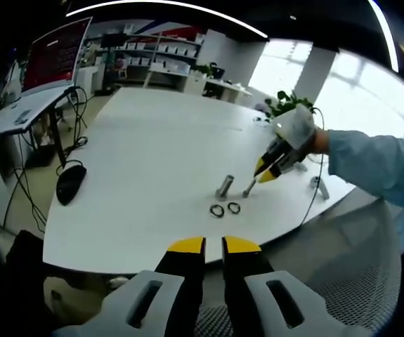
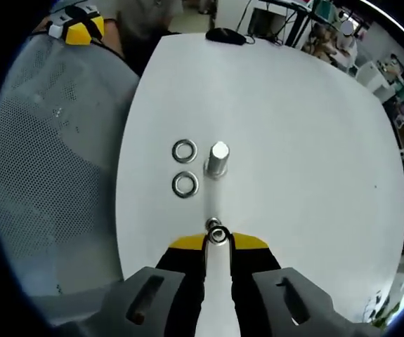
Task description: Place the washer onto the threaded stud by aligning its center hole with the stud, sliding it down to the base, and recovering from edge contact or off-axis alignment until the washer reaches the visible bottom stop.
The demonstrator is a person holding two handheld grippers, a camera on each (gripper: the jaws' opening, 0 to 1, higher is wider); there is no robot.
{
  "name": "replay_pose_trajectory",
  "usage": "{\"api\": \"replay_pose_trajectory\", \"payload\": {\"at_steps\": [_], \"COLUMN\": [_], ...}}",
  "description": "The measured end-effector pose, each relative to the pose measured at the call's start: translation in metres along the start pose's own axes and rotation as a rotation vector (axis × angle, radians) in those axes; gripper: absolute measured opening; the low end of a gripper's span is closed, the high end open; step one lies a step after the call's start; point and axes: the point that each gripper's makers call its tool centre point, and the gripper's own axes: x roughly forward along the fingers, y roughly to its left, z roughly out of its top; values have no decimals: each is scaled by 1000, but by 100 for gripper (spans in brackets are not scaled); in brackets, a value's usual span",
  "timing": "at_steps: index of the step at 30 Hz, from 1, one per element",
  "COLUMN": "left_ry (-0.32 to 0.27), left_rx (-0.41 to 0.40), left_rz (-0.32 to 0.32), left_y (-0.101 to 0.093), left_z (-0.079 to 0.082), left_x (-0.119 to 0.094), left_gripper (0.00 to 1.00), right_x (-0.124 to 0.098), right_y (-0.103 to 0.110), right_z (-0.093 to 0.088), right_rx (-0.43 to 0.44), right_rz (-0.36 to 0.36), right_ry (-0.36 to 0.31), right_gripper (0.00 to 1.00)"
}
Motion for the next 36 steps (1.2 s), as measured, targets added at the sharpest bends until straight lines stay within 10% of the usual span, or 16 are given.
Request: {"api": "replay_pose_trajectory", "payload": {"at_steps": [36], "left_ry": [-26], "left_rx": [-14], "left_rz": [3], "left_y": [1], "left_z": [4], "left_x": [0], "left_gripper": [3], "right_x": [43], "right_y": [5], "right_z": [-14], "right_rx": [-46], "right_rz": [68], "right_ry": [53], "right_gripper": [14]}}
